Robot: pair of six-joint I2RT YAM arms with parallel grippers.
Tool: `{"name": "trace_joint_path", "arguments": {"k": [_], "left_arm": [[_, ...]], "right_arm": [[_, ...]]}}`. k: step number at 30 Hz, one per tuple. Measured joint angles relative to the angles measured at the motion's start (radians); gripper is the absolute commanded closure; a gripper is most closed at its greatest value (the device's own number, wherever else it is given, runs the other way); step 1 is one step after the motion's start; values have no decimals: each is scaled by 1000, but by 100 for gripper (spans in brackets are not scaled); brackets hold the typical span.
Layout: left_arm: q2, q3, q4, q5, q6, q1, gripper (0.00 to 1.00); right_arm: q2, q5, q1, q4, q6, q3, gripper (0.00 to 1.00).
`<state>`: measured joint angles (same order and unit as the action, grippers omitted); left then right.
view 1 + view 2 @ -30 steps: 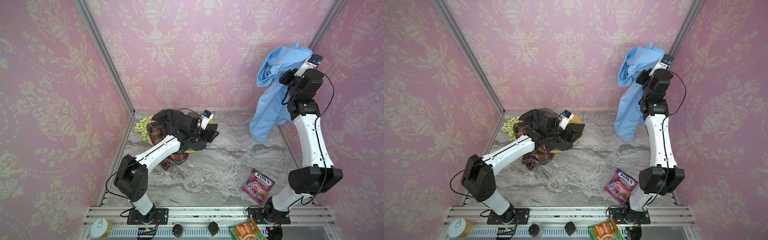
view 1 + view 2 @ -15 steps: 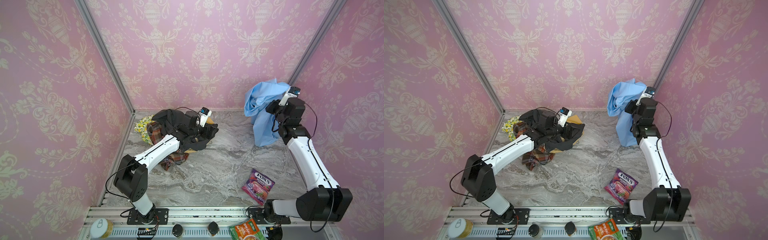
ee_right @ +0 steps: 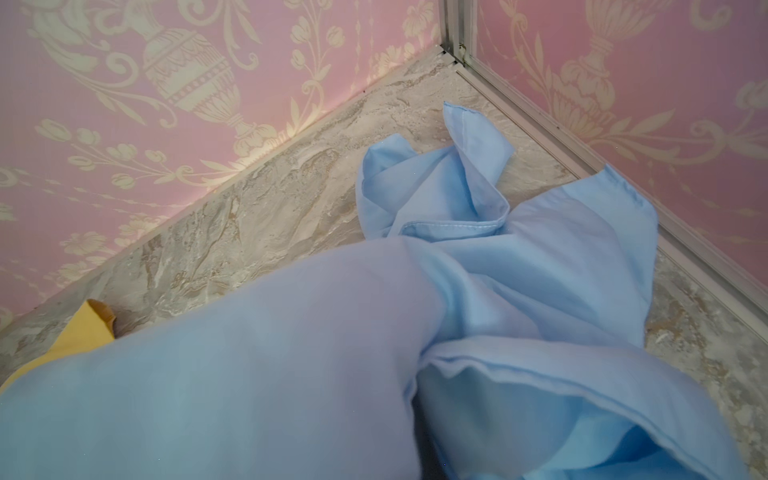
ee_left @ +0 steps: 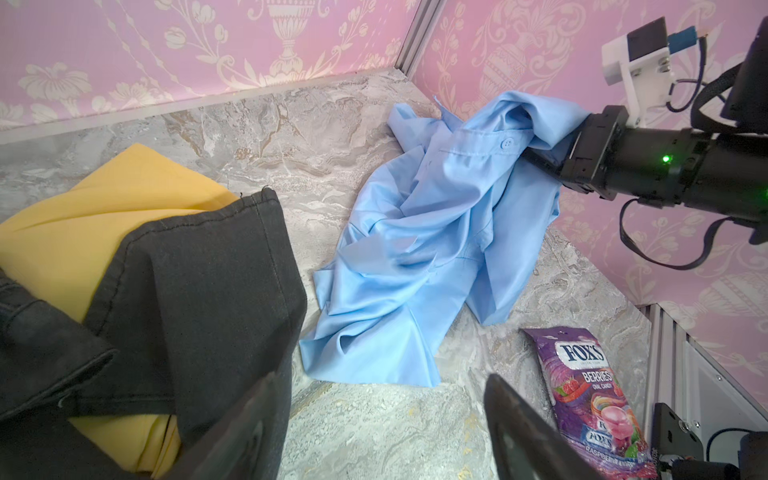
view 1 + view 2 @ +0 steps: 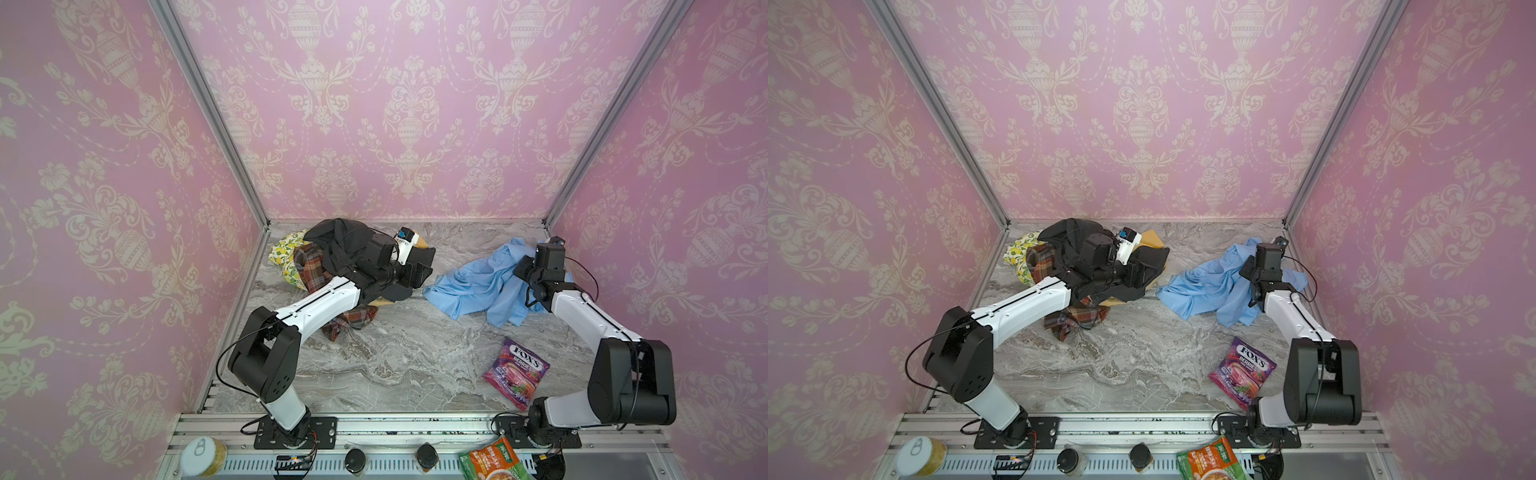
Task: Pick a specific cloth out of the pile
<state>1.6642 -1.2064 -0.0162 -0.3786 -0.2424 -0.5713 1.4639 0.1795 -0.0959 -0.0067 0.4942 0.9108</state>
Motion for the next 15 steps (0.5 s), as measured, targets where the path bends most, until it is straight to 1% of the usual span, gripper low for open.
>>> {"name": "trace_joint_path", "arguments": {"k": [5, 10, 12, 15], "left_arm": [[0, 11, -6, 9, -6, 0, 21], [0, 11, -6, 19, -8, 1, 21], [0, 11, -6, 21, -11, 1, 21], [0, 11, -6, 23, -11, 1, 21]], "right_arm": [[100, -27, -30, -66, 54, 87, 100], [161, -55, -47, -131, 85, 161, 100], [208, -76, -54, -166, 87, 217, 100], [325, -114, -62, -231, 88, 341, 100]]}}
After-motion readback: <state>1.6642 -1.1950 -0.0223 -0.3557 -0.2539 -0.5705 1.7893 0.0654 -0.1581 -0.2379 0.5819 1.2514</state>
